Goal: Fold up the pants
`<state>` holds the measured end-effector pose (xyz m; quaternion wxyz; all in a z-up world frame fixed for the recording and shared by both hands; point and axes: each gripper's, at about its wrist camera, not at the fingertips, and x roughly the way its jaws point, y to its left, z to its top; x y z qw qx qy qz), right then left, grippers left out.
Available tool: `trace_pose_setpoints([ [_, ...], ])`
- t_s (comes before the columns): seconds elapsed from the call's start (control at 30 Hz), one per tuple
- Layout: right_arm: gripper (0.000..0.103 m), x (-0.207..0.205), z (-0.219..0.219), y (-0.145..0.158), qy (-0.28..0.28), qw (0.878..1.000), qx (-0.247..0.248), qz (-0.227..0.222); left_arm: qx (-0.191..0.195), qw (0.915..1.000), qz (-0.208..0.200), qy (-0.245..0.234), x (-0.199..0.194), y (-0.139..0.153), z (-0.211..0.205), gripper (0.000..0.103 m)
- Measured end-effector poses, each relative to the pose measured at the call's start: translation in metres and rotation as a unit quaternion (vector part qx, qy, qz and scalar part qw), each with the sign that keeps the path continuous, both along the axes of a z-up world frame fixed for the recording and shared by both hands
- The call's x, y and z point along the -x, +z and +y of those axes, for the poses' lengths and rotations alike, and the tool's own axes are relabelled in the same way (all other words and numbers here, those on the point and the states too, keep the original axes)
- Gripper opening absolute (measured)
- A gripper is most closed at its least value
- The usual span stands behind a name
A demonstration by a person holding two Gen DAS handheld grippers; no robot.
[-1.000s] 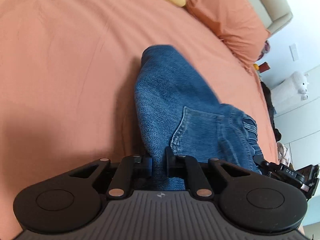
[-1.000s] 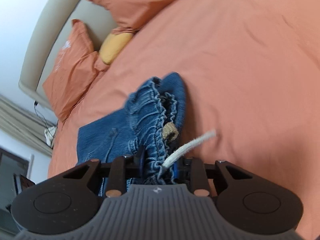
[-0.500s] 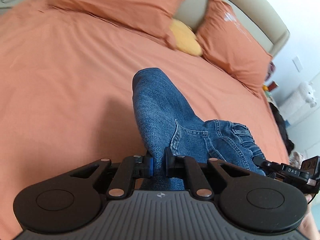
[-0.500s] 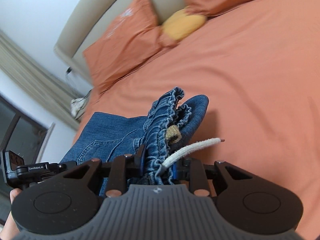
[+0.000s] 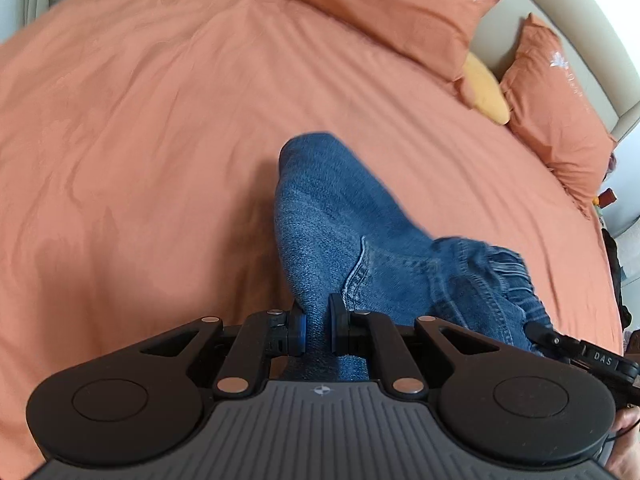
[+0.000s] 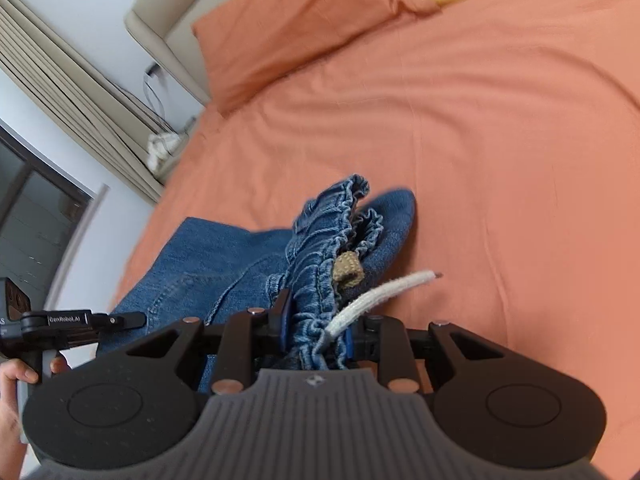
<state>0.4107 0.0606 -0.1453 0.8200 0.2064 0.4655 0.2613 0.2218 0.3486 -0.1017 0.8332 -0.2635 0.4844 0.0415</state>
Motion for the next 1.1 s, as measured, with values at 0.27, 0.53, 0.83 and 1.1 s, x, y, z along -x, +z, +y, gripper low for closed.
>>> trace_pose_setpoints([
  [0.27, 0.02, -0.003, -0.004, -0.054, -0.013, 0.998, 0.026, 0.049, 0.022, 0.9996, 0.01, -0.014, -0.001, -0.054, 0.014, 0.014],
  [0.53, 0.027, -0.004, 0.009, -0.058, -0.007, 0.998, 0.057, 0.04, -0.005, 0.9998, 0.016, -0.008, 0.003, -0.058, 0.015, 0.037],
  [0.83, 0.063, 0.019, 0.023, 0.006, 0.047, 0.982, 0.172, -0.065, -0.175, 0.9809, 0.004, -0.085, 0.021, 0.05, -0.016, 0.041],
  [1.1, 0.077, 0.091, 0.03, 0.109, 0.082, 0.965, 0.184, -0.165, -0.284, 0.9488, -0.01, -0.138, 0.074, 0.189, -0.067, 0.041],
])
